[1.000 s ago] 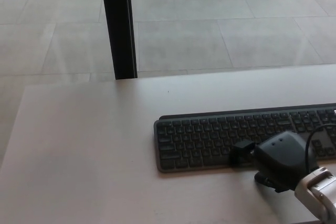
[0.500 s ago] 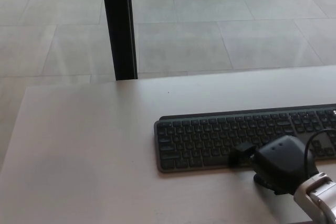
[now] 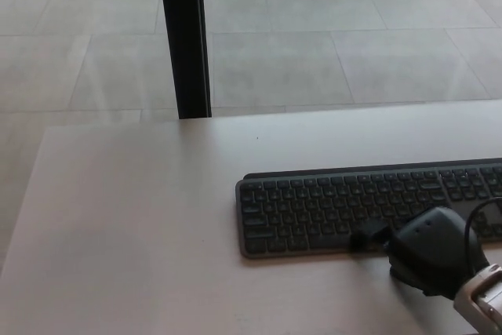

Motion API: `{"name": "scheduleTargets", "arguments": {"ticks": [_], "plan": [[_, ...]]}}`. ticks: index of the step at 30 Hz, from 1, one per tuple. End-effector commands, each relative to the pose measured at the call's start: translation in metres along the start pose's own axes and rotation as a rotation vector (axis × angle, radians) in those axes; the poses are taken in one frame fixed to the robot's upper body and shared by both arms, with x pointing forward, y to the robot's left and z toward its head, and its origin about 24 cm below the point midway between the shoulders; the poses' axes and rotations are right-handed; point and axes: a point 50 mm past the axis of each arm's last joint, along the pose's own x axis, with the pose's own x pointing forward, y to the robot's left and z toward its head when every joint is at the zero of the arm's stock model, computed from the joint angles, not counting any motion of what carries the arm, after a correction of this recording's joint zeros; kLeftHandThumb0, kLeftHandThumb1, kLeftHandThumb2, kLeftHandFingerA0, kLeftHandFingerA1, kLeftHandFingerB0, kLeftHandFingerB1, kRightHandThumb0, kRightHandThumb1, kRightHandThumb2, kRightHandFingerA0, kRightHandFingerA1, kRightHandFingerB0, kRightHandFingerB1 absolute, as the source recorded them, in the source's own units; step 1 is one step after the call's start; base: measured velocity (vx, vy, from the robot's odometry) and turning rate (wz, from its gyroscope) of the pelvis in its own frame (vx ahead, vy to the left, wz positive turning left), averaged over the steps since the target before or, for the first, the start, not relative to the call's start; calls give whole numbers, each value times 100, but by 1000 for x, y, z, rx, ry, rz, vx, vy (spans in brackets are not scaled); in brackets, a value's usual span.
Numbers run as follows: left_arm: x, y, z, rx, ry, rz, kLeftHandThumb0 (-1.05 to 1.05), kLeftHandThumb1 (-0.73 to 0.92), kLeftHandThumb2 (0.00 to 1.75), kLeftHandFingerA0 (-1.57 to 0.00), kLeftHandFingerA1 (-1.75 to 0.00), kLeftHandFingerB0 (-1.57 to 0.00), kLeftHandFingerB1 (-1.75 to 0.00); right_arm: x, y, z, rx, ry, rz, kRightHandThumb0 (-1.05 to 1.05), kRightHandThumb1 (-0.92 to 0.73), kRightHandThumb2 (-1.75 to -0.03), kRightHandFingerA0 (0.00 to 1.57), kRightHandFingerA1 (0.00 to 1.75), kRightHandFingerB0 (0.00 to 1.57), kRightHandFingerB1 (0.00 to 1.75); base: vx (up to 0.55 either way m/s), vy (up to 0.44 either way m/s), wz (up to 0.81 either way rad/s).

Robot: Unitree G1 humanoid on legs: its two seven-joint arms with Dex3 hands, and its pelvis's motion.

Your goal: The robot uses its right fingers to click on the space key of the black keyboard placed on the center of the white desk.

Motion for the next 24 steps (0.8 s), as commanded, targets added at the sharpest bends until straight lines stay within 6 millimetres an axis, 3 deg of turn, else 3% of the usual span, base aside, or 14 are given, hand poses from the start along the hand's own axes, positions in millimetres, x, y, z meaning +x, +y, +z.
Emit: {"name": "scheduleTargets", "arguments": {"ticks": [1,4,6,11,12,13,14,17,24], "plan": [[2,7,7,-4,-19,24,-46,59,58,-87,-83,-71,-60,-25,26,-1,-3,-25,163,-36,-64,-64,85,161,74,60,0,0,0],[1,7,7,4,-24,24,-46,59,58,-88,-85,-71,-60,-27,27,1,15,-25,191,-35,-67,-66,84,155,71,55,0,0,0],[1,8,6,-8,-22,22,-46,59,58,-90,-80,-72,-59,-28,29,3,34,-36,201,-30,-65,-67,92,149,70,52,0,0,0],[1,7,7,18,-29,19,-46,60,58,-88,-78,-70,-58,-29,31,5,12,-50,185,-34,-65,-71,89,156,70,54,0,0,0],[1,7,7,11,-27,18,-48,48,90,-81,-82,-65,-70,-29,31,5,19,-46,189,-35,-66,-70,90,157,69,53,0,0,0],[1,7,7,3,-25,17,-48,48,90,-81,-82,-65,-70,-29,31,6,27,-40,193,-35,-66,-70,90,157,69,53,0,0,0],[1,7,7,6,-24,21,-46,59,58,-86,-77,-69,-56,-29,31,6,37,-38,199,-32,-66,-71,89,154,67,54,0,0,0],[1,7,7,-1,-22,30,-46,58,57,-89,-82,-73,-60,-28,31,5,58,-33,182,-34,-65,-70,88,151,69,55,0,0,0],[1,8,6,-11,-23,26,-47,58,58,-84,-74,-65,-56,-26,29,3,66,-25,163,-31,-64,-67,89,160,69,57,0,0,0]]}}
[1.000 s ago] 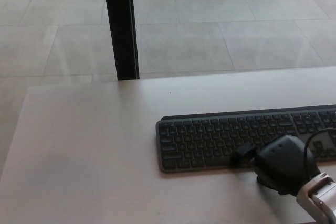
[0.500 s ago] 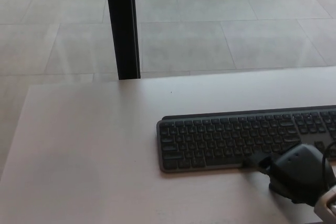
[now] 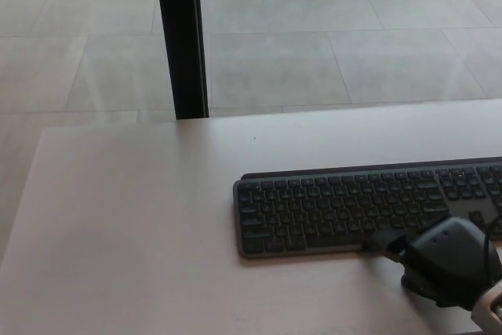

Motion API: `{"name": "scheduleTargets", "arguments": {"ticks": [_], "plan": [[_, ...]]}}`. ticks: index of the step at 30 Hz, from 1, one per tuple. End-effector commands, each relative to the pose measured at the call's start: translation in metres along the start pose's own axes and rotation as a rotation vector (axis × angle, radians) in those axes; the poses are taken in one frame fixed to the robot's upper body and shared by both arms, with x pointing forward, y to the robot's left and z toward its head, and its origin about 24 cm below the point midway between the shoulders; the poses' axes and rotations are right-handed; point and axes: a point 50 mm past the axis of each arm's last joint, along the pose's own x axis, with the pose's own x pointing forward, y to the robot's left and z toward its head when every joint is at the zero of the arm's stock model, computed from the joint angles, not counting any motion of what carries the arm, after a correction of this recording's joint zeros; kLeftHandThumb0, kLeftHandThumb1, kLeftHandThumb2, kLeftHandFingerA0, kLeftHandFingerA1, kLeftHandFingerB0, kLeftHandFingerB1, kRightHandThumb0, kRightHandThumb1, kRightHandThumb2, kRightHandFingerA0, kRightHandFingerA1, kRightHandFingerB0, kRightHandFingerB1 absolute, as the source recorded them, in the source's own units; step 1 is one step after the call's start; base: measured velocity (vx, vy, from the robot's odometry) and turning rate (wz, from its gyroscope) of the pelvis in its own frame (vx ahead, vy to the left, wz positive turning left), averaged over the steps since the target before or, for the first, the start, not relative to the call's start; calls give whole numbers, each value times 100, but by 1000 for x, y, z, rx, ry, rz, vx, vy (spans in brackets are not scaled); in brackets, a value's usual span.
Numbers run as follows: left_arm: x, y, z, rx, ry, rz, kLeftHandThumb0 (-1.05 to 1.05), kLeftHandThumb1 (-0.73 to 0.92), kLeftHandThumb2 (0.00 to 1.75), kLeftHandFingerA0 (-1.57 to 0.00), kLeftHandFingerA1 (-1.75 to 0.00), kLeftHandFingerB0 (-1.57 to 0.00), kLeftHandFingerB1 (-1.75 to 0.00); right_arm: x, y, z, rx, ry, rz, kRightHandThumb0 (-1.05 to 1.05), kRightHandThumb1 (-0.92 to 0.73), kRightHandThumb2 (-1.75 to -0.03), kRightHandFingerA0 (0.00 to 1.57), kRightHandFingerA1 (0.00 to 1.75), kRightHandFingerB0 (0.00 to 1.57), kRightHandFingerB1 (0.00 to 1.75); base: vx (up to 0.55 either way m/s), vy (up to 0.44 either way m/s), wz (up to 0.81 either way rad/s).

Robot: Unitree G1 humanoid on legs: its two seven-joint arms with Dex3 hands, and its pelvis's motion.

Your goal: The robot uses its right fingers to click on the space key of the black keyboard placed on the center of the white desk.

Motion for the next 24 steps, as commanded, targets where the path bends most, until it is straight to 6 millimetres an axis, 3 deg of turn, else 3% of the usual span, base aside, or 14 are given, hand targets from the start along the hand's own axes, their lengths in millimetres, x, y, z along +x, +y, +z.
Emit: {"name": "scheduleTargets", "arguments": {"ticks": [1,6,9,10,11,13,14,15,16,19,20,23,24], "plan": [[1,7,5,-8,-20,19,-47,60,58,-85,-77,-66,-56,-14,25,4,13,-6,161,-32,-62,-66,87,156,71,59,0,0,0],[1,11,4,30,-20,21,-49,60,59,-84,-75,-65,-55,-14,22,4,83,30,176,-34,-65,-67,86,156,70,58,0,0,0],[1,13,2,19,-18,25,-47,60,58,-88,-83,-74,-61,-10,8,-1,291,139,139,-30,-59,-64,84,154,69,52,0,0,0],[1,13,1,21,-18,25,-47,60,58,-88,-83,-71,-60,-7,-1,-6,368,179,116,-31,-59,-66,85,154,68,52,0,0,0],[0,13,1,26,-20,28,-48,60,58,-88,-82,-72,-61,-3,-24,-17,529,236,40,-28,-60,-63,85,150,68,50,0,0,0],[0,15,0,28,-20,32,-48,60,58,-87,-82,-72,-60,-3,-39,-23,599,241,-34,-27,-59,-61,85,146,69,51,0,0,0],[0,15,0,18,-16,29,-47,60,57,-84,-77,-71,-59,-4,-67,-37,758,248,-139,-21,-59,-62,81,153,66,52,0,0,0],[0,15,0,24,-16,26,-48,62,58,-84,-78,-70,-60,-5,-76,-42,790,252,-173,-20,-60,-59,79,159,67,50,0,0,0],[0,15,0,20,-12,26,-48,61,57,-84,-78,-72,-60,-12,-106,-60,843,275,-283,-21,-59,-57,79,166,69,49,0,0,0],[0,17,-2,17,-8,30,-48,61,58,-84,-77,-70,-59,-21,-127,-74,888,250,-375,-18,-56,-64,85,168,69,52,0,0,0],[0,18,-2,23,-7,38,-48,61,58,-83,-76,-69,-59,-36,-146,-92,920,284,-461,-14,-58,-61,86,170,68,51,0,0,0],[0,20,-3,32,-4,40,-48,61,58,-84,-76,-67,-59,-51,-158,-108,955,361,-518,-8,-60,-58,87,171,66,49,0,0,0],[0,21,-3,17,-1,38,-47,61,58,-83,-78,-69,-60,-74,-168,-127,962,395,-606,-18,-57,-61,91,163,67,50,0,0,0]]}}
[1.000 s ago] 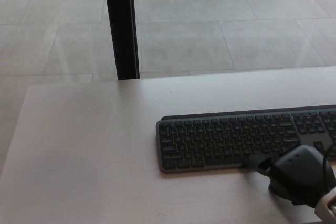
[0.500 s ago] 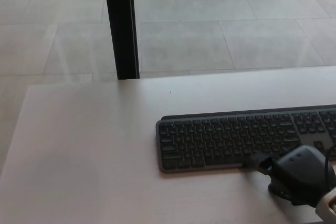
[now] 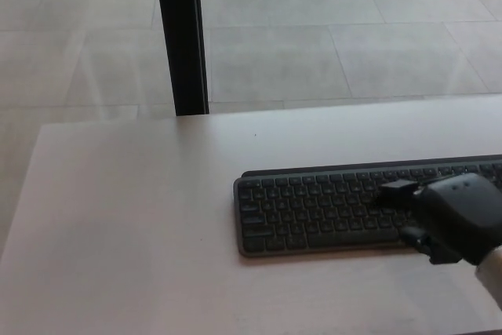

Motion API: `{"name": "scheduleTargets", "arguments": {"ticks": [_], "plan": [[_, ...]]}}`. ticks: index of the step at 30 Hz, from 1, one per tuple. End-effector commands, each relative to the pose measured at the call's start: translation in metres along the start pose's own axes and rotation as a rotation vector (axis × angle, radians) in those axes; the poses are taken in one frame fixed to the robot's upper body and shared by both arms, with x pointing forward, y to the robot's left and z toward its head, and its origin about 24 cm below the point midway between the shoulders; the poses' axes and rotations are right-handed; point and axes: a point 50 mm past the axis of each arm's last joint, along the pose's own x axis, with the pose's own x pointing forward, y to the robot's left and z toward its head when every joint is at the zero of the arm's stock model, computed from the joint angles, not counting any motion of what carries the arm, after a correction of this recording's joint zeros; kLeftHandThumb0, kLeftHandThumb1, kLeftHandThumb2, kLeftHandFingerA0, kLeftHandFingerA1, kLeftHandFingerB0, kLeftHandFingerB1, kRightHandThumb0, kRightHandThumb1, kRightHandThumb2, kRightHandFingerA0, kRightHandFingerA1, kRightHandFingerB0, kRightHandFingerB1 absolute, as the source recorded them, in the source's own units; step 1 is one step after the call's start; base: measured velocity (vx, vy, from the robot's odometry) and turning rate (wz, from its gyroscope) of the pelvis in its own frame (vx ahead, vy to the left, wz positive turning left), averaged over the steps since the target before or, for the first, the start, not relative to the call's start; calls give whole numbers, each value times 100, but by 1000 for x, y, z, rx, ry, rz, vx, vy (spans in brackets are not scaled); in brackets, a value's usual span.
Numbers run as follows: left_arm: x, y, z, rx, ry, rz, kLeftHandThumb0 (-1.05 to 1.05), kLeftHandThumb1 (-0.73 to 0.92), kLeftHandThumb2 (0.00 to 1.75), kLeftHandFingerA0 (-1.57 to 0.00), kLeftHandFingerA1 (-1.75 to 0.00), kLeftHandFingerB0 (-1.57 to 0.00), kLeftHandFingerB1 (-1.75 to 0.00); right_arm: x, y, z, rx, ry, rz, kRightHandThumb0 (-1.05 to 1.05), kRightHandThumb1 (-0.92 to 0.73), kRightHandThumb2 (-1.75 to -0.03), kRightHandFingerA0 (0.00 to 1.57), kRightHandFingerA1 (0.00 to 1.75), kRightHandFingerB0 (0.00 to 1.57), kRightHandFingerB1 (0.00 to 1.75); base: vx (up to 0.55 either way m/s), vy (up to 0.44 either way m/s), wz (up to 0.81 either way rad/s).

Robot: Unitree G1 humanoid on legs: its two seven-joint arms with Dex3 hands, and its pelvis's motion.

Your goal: The robot uses its right fingers to click on the space key of the black keyboard placed on the center of the white desk.

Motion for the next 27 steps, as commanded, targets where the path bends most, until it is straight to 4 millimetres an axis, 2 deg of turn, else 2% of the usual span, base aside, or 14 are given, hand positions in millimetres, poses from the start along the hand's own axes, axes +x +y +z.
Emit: {"name": "scheduleTargets", "arguments": {"ticks": [1,2,6,8,11,12,13,15,18,19,21,24,25,27], "plan": [[0,19,-1,4,-8,36,-47,61,58,-86,-79,-71,-61,-53,-156,-91,660,314,-423,-40,-48,-72,107,142,66,56,0,0,0],[0,19,-2,4,-5,37,-47,61,58,-84,-77,-69,-59,-71,-170,-104,655,362,-492,-33,-54,-61,104,154,68,52,0,0,0],[0,19,-1,1,-1,35,-47,61,58,-83,-79,-69,-60,-89,-178,-117,655,417,-559,-31,-52,-62,107,153,69,51,0,0,0],[0,19,-2,11,-4,36,-48,61,58,-85,-79,-70,-61,-129,-188,-146,694,605,-716,-33,-49,-63,108,153,72,50,0,0,0],[0,19,-2,34,-2,39,-50,62,58,-81,-73,-68,-58,-173,-184,-172,782,783,-861,-38,-43,-70,114,153,75,52,0,0,0],[0,19,-2,38,-1,38,-49,61,58,-81,-75,-68,-58,-188,-178,-181,811,831,-915,-41,-38,-74,119,152,79,55,0,0,0],[0,19,-2,30,1,38,-48,61,58,-82,-75,-67,-58,-198,-173,-186,823,869,-952,-43,-28,-90,137,136,69,71,0,0,0],[0,19,-1,16,-2,38,-47,61,58,-86,-81,-68,-60,-239,-151,-203,823,1055,-1098,-44,-31,-94,137,135,66,74,0,0,0],[0,20,-1,12,-4,41,-48,61,58,-83,-79,-69,-60,-265,-132,-210,845,1167,-1200,-42,-34,-95,136,135,64,76,0,0,0],[0,20,-1,13,-5,40,-48,60,59,-84,-80,-65,-58,-277,-122,-211,877,1213,-1282,-49,-49,-72,112,155,71,75,0,0,0],[0,20,-2,19,-3,40,-48,62,58,-82,-77,-68,-59,-293,-104,-209,922,1291,-1408,-47,-51,-76,101,145,68,81,0,0,0],[0,21,-2,11,5,42,-47,61,58,-81,-76,-66,-59,-303,-88,-205,906,1373,-1477,-49,-52,-76,99,141,67,87,0,0,0],[0,20,-2,3,2,41,-47,62,58,-83,-81,-64,-58,-309,-73,-203,933,1427,-1521,-49,-55,-76,108,142,67,90,0,0,0],[0,20,-5,2,7,44,-48,61,58,-84,-80,-64,-57,-317,-48,-198,993,1498,-1589,-45,-53,-79,103,143,63,90,0,0,0]]}}
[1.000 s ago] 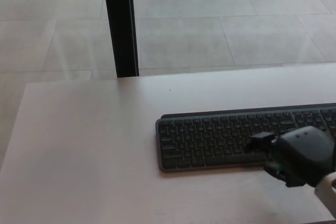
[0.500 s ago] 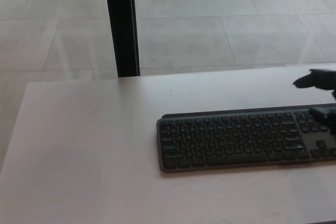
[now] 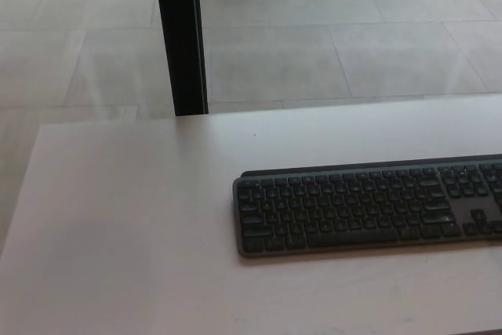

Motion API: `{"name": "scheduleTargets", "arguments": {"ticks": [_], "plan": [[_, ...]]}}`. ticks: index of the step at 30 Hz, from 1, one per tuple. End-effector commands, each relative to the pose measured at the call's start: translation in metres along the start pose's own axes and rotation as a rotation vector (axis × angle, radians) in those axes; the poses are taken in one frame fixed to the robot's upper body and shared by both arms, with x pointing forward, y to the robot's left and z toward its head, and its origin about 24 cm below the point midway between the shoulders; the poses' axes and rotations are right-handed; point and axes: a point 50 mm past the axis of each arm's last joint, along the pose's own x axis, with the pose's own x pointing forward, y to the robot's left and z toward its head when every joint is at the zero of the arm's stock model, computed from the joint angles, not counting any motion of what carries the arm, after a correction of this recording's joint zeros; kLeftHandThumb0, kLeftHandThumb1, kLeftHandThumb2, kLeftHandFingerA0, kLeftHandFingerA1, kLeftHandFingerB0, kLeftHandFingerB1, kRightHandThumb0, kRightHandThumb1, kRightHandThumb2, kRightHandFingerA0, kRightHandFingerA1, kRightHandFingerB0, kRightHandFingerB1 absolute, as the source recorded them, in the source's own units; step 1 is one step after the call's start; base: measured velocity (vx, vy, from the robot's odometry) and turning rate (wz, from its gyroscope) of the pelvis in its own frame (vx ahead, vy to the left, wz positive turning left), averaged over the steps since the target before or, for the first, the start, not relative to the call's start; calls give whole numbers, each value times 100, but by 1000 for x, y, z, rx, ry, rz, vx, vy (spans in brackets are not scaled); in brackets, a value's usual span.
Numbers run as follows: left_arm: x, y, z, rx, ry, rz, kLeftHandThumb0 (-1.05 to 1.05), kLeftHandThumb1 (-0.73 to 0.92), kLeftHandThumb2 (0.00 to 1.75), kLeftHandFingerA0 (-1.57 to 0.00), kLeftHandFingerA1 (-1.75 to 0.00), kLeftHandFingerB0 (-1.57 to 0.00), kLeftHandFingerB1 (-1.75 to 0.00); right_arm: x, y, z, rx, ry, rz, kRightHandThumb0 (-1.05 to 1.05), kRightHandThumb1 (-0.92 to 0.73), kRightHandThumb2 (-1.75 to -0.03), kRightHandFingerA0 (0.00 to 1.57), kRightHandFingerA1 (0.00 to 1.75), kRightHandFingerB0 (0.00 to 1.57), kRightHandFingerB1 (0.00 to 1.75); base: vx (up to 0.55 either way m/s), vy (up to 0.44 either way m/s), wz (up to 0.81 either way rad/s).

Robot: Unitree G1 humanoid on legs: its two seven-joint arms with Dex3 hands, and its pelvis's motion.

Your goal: The robot uses its right fingers to click on the space key of the black keyboard placed on the center of the white desk.

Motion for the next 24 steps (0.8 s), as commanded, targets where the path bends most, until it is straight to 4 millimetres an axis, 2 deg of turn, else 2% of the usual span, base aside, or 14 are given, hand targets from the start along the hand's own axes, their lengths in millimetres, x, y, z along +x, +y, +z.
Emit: {"name": "scheduleTargets", "arguments": {"ticks": [1,5,7,8,9,12,13,14,18,19,20,21,22,24], "plan": [[0,18,-3,-10,5,39,-48,62,58,-83,-79,-64,-57,-155,-40,-180,894,1066,-1020,-47,-51,-79,113,148,64,92,0,0,0],[-1,18,-5,11,2,30,-47,63,59,-85,-85,-69,-58,-184,0,-182,1104,1207,-1175,-44,-57,-80,109,168,61,102,0,0,0],[-1,20,-7,13,6,36,-49,63,58,-83,-80,-64,-56,-190,5,-183,1136,1232,-1202,-44,-54,-84,104,159,60,99,0,0,0],[-1,21,-7,3,9,39,-48,62,59,-82,-79,-64,-57,-196,10,-182,1144,1276,-1208,-43,-52,-86,110,166,63,116,0,0,0],[-1,22,-8,-10,13,42,-47,62,58,-79,-74,-65,-56,-202,16,-182,1146,1329,-1209,-35,-50,-94,118,172,68,109,0,0,0],[-1,24,-9,3,10,46,-48,63,59,-80,-73,-68,-58,-213,27,-180,1155,1379,-1196,-37,-51,-93,86,145,75,128,0,0,0],[-1,24,-9,14,8,43,-49,63,59,-80,-73,-69,-59,-218,33,-181,1134,1435,-1140,-36,-41,-106,93,166,86,137,0,0,0],[-1,24,-9,12,11,41,-49,63,59,-79,-72,-68,-58,-220,36,-181,1141,1429,-1128,-36,-37,-110,84,155,88,134,0,0,0],[-2,26,-13,10,24,52,-49,62,59,-77,-69,-73,-60,-224,44,-180,1173,1415,-1029,-46,-48,-94,111,158,86,134,0,0,0],[-2,26,-15,-19,36,46,-47,63,59,-71,-67,-67,-58,-221,48,-179,1170,1415,-974,-48,-51,-91,98,150,85,128,0,0,0],[-2,26,-15,6,27,45,-48,64,59,-72,-65,-75,-65,-219,56,-175,1140,1410,-854,-54,-48,-105,111,118,105,113,0,0,0],[-3,26,-16,10,27,45,-48,64,59,-72,-65,-75,-65,-219,56,-176,1136,1410,-842,-54,-48,-105,111,118,105,113,0,0,0],[-3,26,-17,-1,32,42,-48,65,59,-74,-67,-70,-62,-218,59,-174,1143,1401,-799,-52,-58,-81,101,135,93,120,0,0,0],[-3,23,-18,-13,40,40,-48,64,59,-76,-68,-72,-63,-212,65,-169,1173,1375,-740,-62,-40,-98,113,122,104,107,0,0,0]]}}
